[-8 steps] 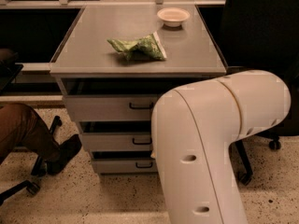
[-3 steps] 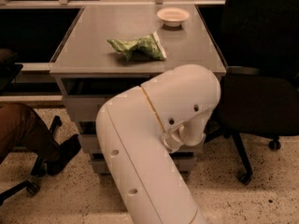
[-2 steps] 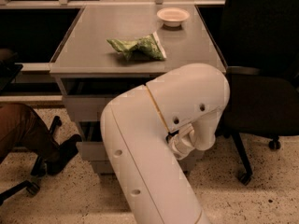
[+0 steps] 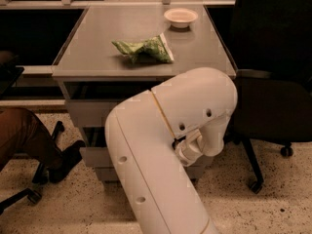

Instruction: Open middle drawer

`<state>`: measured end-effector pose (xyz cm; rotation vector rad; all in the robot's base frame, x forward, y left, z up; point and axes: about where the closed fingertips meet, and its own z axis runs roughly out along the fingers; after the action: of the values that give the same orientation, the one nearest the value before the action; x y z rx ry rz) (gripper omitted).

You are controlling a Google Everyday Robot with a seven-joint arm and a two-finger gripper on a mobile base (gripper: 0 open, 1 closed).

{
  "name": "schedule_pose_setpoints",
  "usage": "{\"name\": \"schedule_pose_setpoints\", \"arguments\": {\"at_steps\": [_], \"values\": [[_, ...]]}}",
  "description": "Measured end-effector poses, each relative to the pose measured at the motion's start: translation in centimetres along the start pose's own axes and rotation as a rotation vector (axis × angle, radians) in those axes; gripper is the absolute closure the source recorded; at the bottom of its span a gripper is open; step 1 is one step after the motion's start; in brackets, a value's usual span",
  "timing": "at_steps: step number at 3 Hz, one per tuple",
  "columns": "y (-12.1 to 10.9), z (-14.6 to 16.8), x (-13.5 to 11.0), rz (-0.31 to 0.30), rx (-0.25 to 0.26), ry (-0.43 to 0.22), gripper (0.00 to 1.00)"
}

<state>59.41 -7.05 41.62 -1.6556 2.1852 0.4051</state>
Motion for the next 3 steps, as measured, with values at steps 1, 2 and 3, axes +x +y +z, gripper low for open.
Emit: {"name": "schedule_pose_setpoints", "arguments": {"at_steps": [1, 2, 3], "values": [[0.6, 0.5, -0.1, 0.000, -0.035, 0.010, 0.00], [1.4, 0.4, -0.2, 0.002, -0.062, 0.013, 0.00], [2.4, 0.3, -0.1, 0.006, -0.096, 0.017, 0.00]]}}
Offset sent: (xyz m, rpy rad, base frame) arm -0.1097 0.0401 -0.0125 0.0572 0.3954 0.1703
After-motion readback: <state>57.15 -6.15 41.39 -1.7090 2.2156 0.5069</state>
